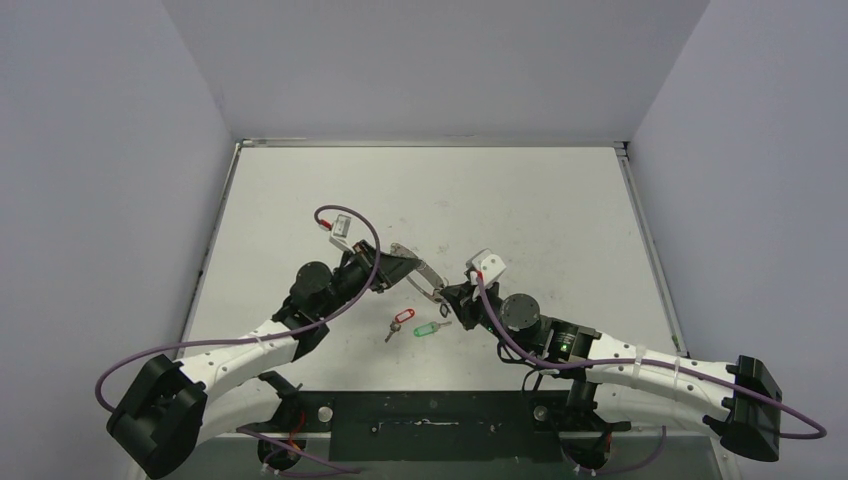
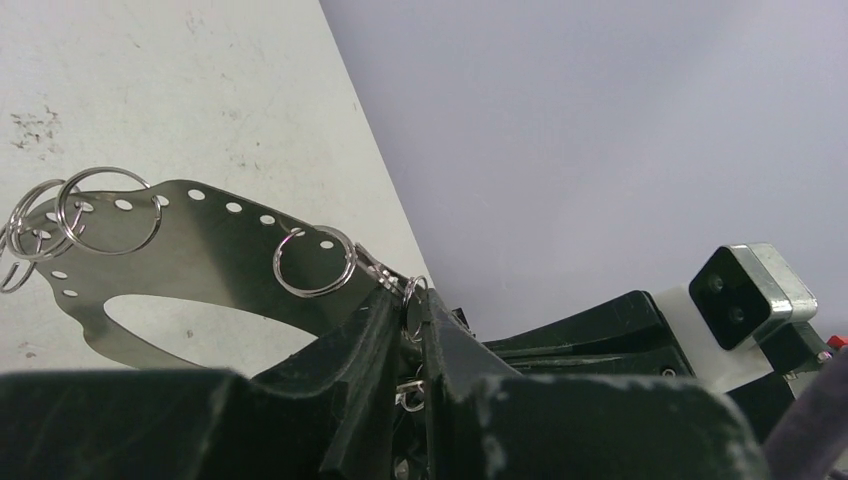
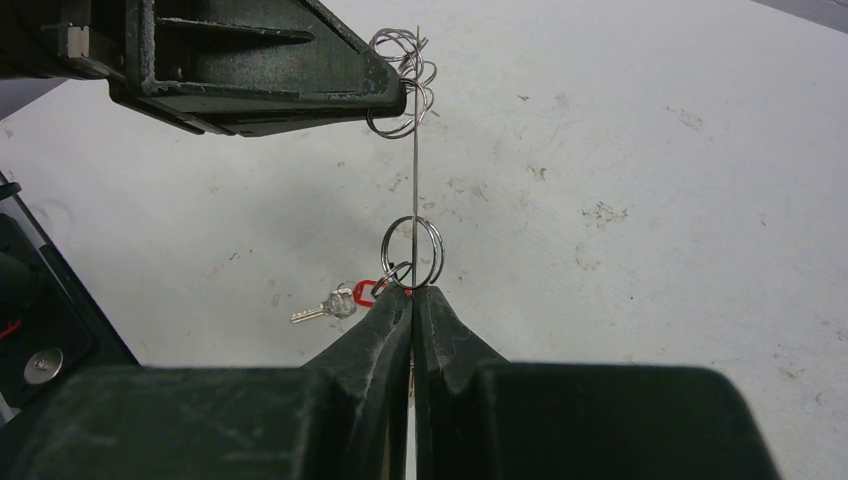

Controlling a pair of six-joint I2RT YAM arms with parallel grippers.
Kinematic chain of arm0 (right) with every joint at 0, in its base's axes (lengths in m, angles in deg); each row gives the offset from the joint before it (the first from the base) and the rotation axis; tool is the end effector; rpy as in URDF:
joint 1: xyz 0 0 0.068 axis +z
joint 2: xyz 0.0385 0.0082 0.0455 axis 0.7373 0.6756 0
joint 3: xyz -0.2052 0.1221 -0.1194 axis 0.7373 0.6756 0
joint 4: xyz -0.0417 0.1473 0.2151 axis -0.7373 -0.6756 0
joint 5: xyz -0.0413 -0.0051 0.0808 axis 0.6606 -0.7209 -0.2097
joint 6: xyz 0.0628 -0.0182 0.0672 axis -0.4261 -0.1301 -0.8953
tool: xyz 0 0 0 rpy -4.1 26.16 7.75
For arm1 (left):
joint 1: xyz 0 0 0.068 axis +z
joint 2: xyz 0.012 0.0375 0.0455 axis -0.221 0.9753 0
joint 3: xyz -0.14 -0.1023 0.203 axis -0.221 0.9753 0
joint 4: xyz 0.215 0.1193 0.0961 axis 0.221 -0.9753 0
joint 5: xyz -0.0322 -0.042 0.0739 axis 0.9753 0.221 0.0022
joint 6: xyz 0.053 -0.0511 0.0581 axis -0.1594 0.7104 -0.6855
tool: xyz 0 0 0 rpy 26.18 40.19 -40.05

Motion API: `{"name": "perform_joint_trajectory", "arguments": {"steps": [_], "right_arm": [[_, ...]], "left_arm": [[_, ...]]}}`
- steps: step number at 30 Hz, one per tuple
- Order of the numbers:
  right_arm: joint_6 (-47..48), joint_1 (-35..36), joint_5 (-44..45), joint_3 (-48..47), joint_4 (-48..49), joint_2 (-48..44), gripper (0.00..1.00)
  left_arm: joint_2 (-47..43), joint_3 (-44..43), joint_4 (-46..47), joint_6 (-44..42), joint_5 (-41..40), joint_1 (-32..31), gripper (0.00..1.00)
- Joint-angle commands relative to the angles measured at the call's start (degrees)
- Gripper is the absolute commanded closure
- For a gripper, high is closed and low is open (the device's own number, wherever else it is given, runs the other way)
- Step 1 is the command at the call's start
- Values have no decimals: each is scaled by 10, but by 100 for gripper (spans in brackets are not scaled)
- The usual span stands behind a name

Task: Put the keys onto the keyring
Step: Adjust the keyring.

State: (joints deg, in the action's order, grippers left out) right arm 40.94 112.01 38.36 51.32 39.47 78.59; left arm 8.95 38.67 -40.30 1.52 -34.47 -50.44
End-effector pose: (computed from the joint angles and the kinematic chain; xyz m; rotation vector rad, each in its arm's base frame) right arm 0.1323 0.2277 0.2471 -0.6309 1.7322 0.7335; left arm 0.2115 -0.1858 0.2352 -0.2101 1.7468 -1.5285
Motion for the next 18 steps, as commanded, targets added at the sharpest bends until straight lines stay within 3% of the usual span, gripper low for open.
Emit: {"name": "perform_joint_trajectory", "arguments": {"steps": [1, 3, 8, 18], "right_arm": [[-5, -4, -5, -10, 53, -7, 100], [-3, -4, -5, -10, 52, -7, 100], [5, -5, -5, -18, 36, -5, 100], [51, -12, -7, -54, -46, -3, 100]], "left_arm": [[-11, 0, 55, -2, -4, 5, 91], [-11, -3, 53, -3, 0, 5, 100], [-24, -26, -14, -17, 15, 6, 100], [-69, -148, -315, -151, 70, 7, 100]]}}
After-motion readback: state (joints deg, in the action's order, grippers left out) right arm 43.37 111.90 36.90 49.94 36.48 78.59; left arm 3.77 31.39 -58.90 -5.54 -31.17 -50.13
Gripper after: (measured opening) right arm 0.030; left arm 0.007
